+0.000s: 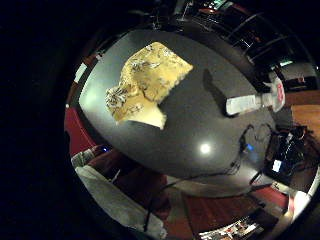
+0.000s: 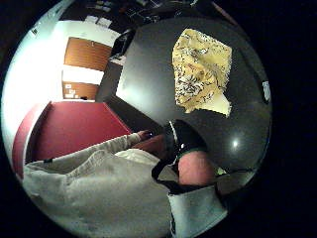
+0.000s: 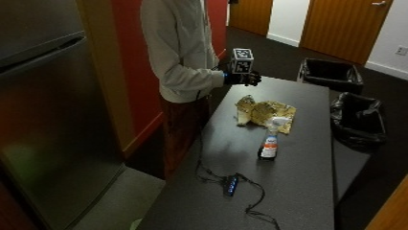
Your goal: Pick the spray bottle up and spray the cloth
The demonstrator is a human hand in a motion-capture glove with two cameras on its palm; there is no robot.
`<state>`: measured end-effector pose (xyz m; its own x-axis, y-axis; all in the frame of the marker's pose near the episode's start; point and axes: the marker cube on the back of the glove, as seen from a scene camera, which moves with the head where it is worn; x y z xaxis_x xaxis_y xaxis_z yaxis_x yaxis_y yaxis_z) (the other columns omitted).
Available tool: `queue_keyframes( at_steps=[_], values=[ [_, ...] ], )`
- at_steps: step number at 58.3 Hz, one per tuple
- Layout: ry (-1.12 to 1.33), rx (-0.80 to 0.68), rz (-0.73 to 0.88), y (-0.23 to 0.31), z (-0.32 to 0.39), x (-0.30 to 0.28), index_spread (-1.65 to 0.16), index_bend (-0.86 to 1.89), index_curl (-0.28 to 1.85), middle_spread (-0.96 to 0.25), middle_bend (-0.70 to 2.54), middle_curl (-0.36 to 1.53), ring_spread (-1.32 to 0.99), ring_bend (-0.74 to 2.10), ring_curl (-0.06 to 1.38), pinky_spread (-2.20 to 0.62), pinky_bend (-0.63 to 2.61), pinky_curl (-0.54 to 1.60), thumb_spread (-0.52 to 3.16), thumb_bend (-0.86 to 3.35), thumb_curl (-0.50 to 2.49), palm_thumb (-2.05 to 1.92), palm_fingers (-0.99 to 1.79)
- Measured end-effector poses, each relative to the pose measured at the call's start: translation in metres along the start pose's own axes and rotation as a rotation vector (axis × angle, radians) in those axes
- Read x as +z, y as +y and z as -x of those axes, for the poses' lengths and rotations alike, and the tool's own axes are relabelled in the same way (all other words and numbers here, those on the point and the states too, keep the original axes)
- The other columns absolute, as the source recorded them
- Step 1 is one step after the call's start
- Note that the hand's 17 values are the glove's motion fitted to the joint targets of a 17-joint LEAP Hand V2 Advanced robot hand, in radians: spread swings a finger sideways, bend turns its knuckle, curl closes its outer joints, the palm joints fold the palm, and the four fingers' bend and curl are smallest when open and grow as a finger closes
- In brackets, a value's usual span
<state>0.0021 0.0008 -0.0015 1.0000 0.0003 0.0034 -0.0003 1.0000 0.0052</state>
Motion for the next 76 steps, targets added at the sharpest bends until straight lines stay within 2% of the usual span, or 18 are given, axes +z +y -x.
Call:
queue_keyframes(
  at_steps=[8, 20, 50, 76],
  values=[
    [-0.010, 0.007, -0.005, 0.001, 0.003, 0.001, -0.32, 0.26, 0.18, -0.04, 0.23, 0.13, 0.02, 0.20, 0.10, 0.17, 0.31, 0.16, 0.70, 0.28, 0.19, 0.58, 0.36],
    [-0.005, 0.008, -0.012, -0.001, 0.016, 0.008, -0.38, 0.21, 0.26, -0.04, 0.20, 0.20, 0.03, 0.19, 0.14, 0.20, 0.28, 0.21, 0.90, 0.18, 0.26, 0.63, 0.36],
    [-0.004, 0.045, -0.078, 0.023, -0.011, -0.006, -0.40, 0.18, 0.33, -0.05, 0.18, 0.28, 0.02, 0.19, 0.20, 0.22, 0.23, 0.29, 0.98, -0.02, 0.37, 0.74, 0.35],
    [-0.031, 0.145, -0.227, 0.067, -0.052, -0.024, -0.39, 0.15, 0.32, -0.06, 0.20, 0.32, 0.00, 0.21, 0.24, 0.22, 0.19, 0.32, 0.98, -0.02, 0.41, 0.76, 0.41]
  ],
)
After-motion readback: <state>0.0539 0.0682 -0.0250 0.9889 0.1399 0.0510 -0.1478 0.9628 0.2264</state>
